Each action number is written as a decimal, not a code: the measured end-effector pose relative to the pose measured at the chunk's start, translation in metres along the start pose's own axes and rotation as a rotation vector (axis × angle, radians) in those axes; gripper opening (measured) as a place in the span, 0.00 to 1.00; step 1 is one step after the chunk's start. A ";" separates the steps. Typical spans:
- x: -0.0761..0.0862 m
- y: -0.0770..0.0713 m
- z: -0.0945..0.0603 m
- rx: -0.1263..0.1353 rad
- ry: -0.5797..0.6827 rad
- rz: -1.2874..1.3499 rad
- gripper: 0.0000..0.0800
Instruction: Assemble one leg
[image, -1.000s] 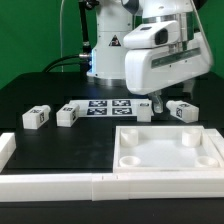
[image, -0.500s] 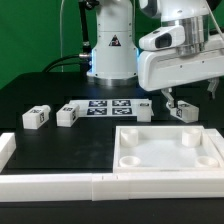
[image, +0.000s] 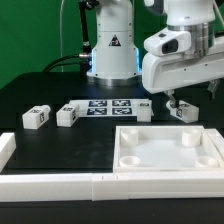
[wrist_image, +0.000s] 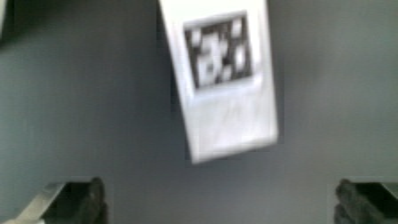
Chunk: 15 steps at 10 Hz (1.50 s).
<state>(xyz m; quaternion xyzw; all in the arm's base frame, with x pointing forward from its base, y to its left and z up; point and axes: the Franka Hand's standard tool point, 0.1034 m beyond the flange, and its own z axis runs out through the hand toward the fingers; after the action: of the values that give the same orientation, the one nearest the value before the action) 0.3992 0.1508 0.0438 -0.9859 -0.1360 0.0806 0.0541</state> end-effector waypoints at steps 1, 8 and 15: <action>0.005 -0.001 -0.002 0.007 -0.049 -0.003 0.81; -0.036 -0.007 0.033 0.039 -0.625 -0.075 0.81; -0.033 -0.009 0.044 0.072 -0.693 -0.108 0.80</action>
Offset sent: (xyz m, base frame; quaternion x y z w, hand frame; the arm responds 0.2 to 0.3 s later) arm -0.0152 -0.0184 -0.0166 -0.0193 -0.1339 -0.0366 0.9901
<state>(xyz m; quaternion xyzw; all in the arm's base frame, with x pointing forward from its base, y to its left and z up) 0.3582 0.1542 0.0060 -0.8889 -0.1954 0.4121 0.0437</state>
